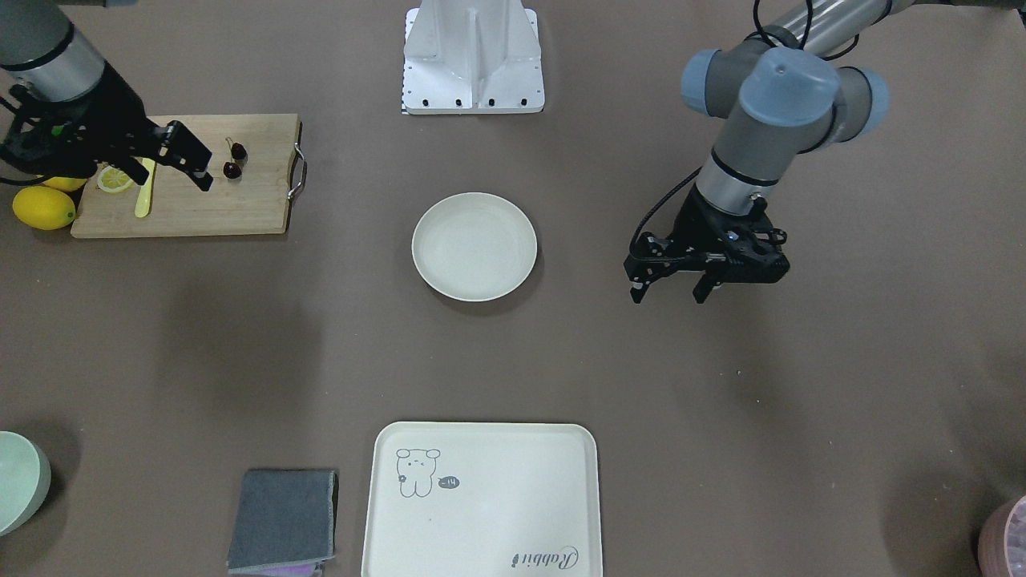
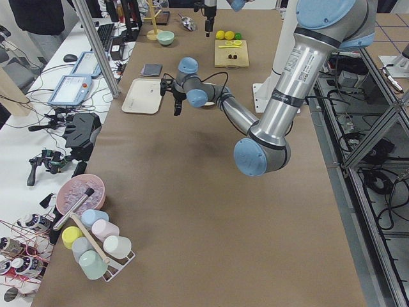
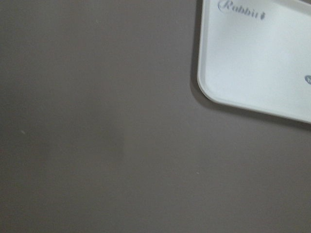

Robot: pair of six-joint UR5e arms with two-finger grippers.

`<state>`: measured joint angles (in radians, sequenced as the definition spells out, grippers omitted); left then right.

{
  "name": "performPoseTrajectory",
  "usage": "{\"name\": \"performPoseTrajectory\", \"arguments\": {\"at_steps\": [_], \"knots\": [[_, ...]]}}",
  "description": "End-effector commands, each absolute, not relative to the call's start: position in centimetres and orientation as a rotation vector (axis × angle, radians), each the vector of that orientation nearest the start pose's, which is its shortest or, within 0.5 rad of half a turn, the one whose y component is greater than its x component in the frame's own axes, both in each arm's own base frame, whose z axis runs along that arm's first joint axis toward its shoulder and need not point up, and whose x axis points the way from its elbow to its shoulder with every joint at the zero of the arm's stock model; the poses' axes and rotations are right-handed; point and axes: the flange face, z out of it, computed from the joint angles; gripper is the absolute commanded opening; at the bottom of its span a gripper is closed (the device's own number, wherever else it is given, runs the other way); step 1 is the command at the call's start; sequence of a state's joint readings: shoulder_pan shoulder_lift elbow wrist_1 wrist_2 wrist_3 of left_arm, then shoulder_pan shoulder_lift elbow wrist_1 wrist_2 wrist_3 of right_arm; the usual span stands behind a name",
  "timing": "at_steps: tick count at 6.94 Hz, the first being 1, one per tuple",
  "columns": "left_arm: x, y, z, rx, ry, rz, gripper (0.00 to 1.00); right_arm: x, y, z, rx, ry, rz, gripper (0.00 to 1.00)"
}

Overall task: Place red cherry on plate
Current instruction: 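Withdraw the left arm while the right gripper reaches toward the cutting board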

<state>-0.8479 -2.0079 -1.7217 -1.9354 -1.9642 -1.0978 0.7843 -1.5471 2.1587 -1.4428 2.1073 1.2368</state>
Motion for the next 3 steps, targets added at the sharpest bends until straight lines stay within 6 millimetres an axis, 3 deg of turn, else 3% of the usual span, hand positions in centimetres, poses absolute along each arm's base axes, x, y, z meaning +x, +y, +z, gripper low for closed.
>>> {"name": "performPoseTrajectory", "arguments": {"at_steps": [1, 2, 3], "knots": [[28.4, -55.4, 32.6, 0.336, 0.933, -0.093, 0.98, -30.6, -32.7, 40.0, -0.059, -0.857, 0.182, 1.0], [28.0, -55.2, 33.8, 0.338, 0.919, -0.091, 0.98, -28.7, -29.8, 43.5, -0.053, -0.893, 0.141, 1.0], [28.3, -55.3, 35.0, 0.33, 0.913, -0.091, 0.98, -28.4, -27.8, 45.7, -0.059, -0.895, 0.115, 1.0]]}}
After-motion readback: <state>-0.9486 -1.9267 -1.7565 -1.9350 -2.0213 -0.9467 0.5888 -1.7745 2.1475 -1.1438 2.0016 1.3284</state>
